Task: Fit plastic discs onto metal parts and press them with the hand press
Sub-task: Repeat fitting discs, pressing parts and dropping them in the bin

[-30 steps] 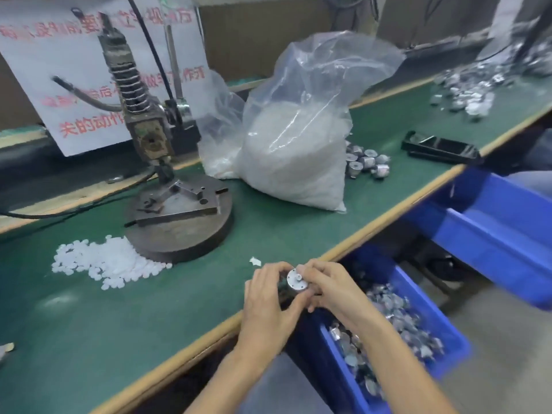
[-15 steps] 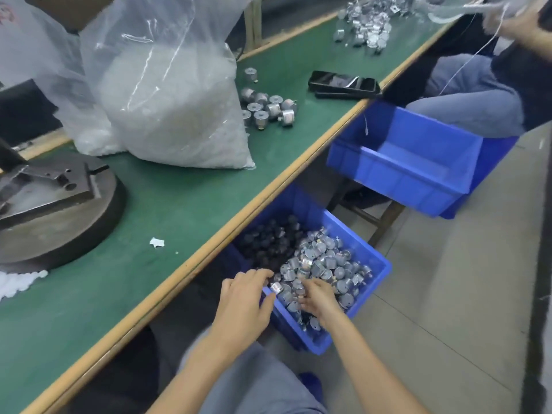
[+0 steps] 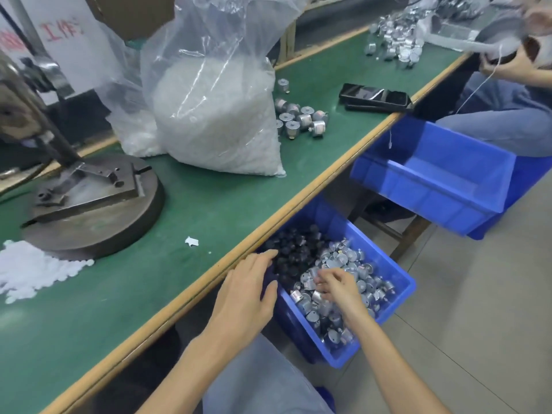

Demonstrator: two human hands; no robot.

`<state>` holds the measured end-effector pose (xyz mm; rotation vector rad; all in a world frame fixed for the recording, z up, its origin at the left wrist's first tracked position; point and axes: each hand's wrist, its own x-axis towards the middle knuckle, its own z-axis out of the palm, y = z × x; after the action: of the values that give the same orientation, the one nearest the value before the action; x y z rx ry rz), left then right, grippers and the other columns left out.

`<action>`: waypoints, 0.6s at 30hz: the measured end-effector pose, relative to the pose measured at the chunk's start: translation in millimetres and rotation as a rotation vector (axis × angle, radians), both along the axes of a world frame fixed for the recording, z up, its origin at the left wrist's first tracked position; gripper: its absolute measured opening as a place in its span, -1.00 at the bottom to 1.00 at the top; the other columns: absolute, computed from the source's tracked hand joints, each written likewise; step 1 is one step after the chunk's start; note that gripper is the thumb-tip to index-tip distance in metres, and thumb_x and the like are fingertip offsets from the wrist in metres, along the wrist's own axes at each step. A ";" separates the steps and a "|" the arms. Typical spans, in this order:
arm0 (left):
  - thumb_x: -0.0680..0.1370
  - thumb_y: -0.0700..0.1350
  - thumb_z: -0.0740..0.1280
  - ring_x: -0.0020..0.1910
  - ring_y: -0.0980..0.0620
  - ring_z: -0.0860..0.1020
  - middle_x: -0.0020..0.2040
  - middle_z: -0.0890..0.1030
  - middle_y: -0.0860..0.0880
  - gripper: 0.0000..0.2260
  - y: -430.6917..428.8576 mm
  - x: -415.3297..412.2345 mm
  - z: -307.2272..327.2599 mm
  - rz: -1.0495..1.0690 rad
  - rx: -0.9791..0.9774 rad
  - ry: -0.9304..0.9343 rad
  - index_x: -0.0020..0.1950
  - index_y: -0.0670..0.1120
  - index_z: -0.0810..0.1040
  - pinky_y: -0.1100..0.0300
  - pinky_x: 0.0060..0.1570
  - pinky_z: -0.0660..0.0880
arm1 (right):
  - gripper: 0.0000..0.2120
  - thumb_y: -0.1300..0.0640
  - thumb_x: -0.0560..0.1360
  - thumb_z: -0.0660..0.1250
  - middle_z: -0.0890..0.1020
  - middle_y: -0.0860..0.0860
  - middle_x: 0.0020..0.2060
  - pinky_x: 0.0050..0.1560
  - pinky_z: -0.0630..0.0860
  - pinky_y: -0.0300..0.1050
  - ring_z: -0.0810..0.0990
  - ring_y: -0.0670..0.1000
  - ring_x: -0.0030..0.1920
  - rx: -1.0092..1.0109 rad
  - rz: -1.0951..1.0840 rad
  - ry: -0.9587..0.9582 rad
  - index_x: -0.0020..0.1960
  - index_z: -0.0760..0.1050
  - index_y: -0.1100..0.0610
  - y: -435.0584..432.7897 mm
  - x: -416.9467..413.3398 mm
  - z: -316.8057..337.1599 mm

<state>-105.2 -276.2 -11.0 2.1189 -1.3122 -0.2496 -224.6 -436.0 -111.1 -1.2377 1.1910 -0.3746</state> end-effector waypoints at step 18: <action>0.50 0.00 0.24 0.27 0.01 0.25 0.18 0.48 0.14 -0.67 178.2 109.7 131.1 0.840 0.142 -0.561 0.27 0.10 0.40 0.08 0.09 -0.02 | -0.86 0.30 0.54 0.28 0.65 -0.01 -0.33 -0.28 0.47 -0.38 0.56 -0.16 -0.39 -0.590 0.964 -0.479 -0.16 0.57 0.21 125.0 203.0 193.7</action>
<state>4.5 -98.0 120.1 2.7648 -0.5513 0.6562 -21.6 -311.0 82.6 -1.9275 -0.0181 -0.2631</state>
